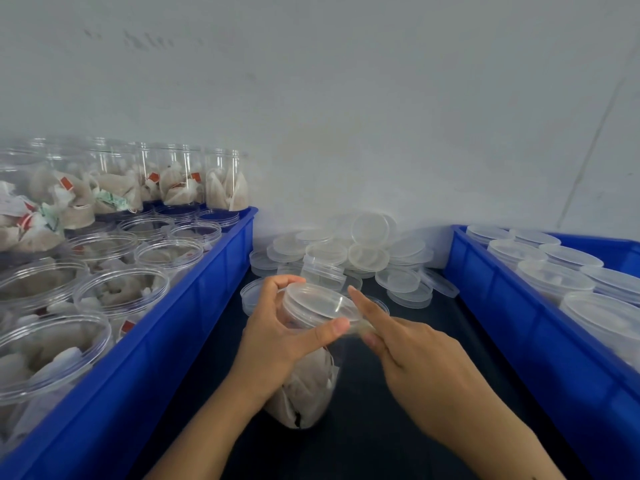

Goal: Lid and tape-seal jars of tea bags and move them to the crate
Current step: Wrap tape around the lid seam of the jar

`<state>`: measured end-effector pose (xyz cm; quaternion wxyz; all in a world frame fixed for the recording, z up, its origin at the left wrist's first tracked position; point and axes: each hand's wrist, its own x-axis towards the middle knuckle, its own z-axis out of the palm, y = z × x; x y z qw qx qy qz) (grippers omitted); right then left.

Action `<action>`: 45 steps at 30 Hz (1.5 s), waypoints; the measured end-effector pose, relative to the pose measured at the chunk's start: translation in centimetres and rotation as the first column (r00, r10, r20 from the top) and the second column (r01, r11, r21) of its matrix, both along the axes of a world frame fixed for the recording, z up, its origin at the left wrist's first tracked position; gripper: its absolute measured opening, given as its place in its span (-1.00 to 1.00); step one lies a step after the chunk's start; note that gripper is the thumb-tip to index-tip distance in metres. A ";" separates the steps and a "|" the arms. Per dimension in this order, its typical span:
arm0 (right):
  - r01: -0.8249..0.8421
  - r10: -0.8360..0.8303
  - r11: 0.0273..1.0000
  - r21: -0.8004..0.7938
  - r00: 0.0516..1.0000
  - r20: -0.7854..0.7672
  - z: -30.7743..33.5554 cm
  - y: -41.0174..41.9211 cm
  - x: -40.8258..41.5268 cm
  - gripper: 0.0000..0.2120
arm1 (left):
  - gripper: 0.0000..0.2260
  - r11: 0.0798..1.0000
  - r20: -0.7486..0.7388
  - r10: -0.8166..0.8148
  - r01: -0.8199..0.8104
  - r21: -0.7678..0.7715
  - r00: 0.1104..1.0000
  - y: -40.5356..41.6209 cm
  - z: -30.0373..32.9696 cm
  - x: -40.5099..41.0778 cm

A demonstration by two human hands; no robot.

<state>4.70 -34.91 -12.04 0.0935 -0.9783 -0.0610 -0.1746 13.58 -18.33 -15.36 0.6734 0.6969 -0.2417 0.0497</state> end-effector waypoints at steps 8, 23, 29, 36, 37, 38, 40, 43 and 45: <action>0.037 -0.037 0.999 -0.016 0.999 -0.002 0.5 0.2 -0.2 -0.42 | -0.30 0.971 -0.099 -0.195 0.179 -0.156 0.976 -0.2 -0.3 0.0; -0.089 0.393 0.644 0.760 0.891 -0.229 0.3 -2.4 0.5 -0.50 | -0.10 0.952 -0.127 -0.291 0.273 -0.141 0.948 0.2 -0.4 0.5; -0.094 0.318 0.773 0.628 0.914 -0.254 1.2 -2.8 0.2 -0.54 | -0.11 0.953 -0.081 -0.297 0.289 -0.093 0.952 0.2 -0.5 0.4; -0.024 0.118 0.945 0.327 0.955 -0.271 1.5 -2.9 -0.2 -0.51 | -0.24 0.964 -0.047 -0.252 0.246 -0.104 0.967 0.0 -0.8 0.5; -0.012 0.091 0.956 0.294 0.963 -0.255 1.5 -2.9 -0.2 -0.50 | -0.23 0.963 -0.050 -0.252 0.246 -0.107 0.966 0.0 -0.9 0.5; -0.006 0.071 0.964 0.264 0.969 -0.238 1.6 -2.8 -0.2 -0.50 | -0.21 0.963 -0.055 -0.251 0.244 -0.110 0.966 -0.1 -0.9 0.5; 0.004 0.046 0.977 0.215 0.973 -0.226 1.7 -2.4 -0.1 -0.50 | -0.17 0.966 -0.061 -0.242 0.235 -0.111 0.968 -0.1 -0.8 0.5; -0.020 0.049 0.986 0.165 0.983 -0.177 1.7 -1.8 -0.1 -0.55 | -0.10 0.954 -0.093 -0.280 0.266 -0.135 0.956 0.0 -0.5 0.4; -0.060 0.077 0.989 0.132 0.989 -0.123 1.7 -1.5 -0.1 -0.52 | -0.06 0.936 -0.149 -0.329 0.301 -0.185 0.932 0.0 -0.5 0.3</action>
